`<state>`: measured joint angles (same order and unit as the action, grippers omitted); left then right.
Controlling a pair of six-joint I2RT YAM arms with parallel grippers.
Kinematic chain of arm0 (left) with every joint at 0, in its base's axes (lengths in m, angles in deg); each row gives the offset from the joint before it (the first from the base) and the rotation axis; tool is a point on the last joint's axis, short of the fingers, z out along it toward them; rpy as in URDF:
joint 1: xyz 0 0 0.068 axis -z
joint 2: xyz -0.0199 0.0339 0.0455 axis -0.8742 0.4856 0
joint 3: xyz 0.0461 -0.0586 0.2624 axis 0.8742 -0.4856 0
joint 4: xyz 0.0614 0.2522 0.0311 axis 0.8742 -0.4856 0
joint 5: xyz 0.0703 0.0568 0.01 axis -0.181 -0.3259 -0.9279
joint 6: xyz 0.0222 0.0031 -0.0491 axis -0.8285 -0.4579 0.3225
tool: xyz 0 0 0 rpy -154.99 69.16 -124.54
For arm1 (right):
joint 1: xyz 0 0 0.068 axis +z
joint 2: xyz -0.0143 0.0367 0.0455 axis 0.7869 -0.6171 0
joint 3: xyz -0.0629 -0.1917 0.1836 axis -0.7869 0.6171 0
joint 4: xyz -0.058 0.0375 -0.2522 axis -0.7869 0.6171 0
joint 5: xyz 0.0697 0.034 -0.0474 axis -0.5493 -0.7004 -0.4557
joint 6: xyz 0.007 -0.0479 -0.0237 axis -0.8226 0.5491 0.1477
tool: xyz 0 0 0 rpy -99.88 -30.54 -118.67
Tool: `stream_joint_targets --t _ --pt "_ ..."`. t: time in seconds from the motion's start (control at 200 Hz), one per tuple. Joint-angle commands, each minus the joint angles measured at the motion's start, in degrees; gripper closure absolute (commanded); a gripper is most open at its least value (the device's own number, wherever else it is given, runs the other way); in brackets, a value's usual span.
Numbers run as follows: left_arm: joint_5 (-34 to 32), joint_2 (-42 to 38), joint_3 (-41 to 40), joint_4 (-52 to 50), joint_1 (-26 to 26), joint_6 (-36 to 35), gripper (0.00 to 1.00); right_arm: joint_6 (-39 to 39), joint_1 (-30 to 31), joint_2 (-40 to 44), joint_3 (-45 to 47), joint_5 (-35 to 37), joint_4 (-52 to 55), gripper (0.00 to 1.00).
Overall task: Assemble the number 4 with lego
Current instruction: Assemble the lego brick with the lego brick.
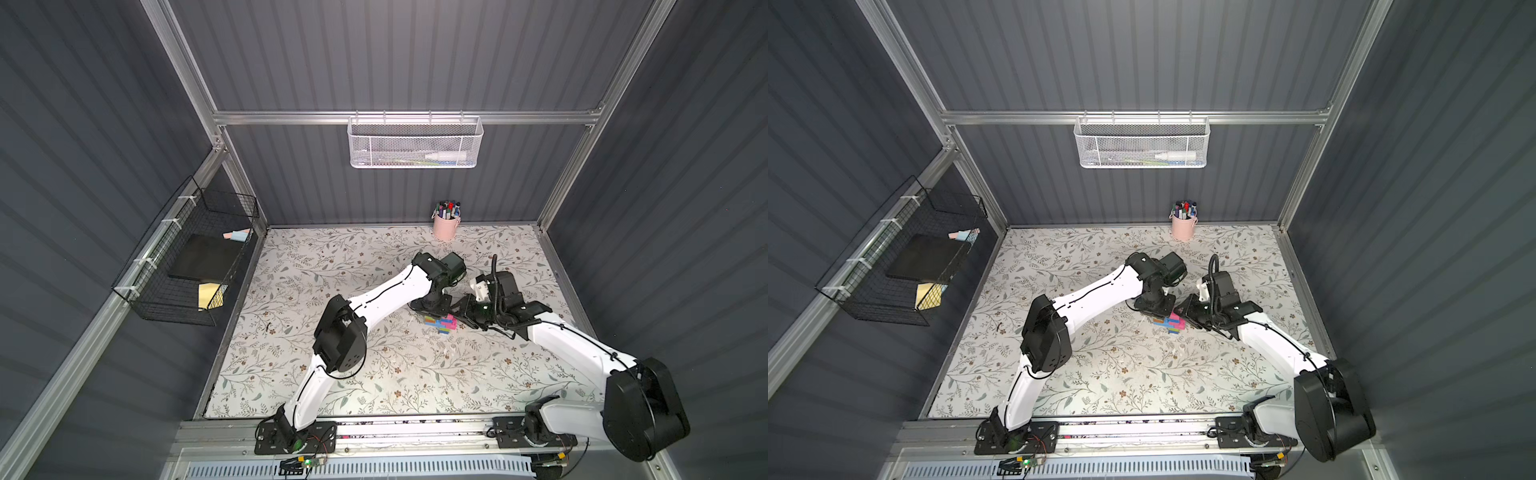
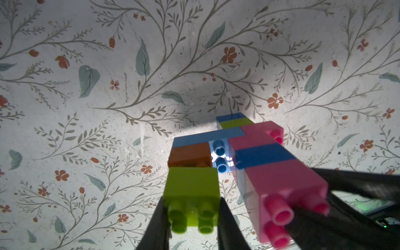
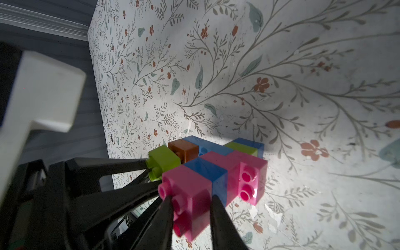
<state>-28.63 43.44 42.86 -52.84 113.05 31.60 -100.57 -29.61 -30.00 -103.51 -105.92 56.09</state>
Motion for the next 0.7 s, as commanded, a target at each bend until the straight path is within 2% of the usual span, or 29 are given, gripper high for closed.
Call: stream_joint_targets --t 0.0,0.34,0.695 --pt "-2.6 0.9 -0.1 -0.7 0.0 -0.7 0.94 0.4 -0.1 -3.4 3.4 5.9 10.4 0.7" --pt "-0.4 4.8 3.7 -4.7 0.0 -0.9 0.96 0.8 -0.1 -3.2 3.9 5.5 10.5 0.7" --pt "2.9 8.1 8.6 -9.4 -0.6 2.4 0.96 1.1 -0.1 -3.6 4.5 4.7 9.8 0.7"
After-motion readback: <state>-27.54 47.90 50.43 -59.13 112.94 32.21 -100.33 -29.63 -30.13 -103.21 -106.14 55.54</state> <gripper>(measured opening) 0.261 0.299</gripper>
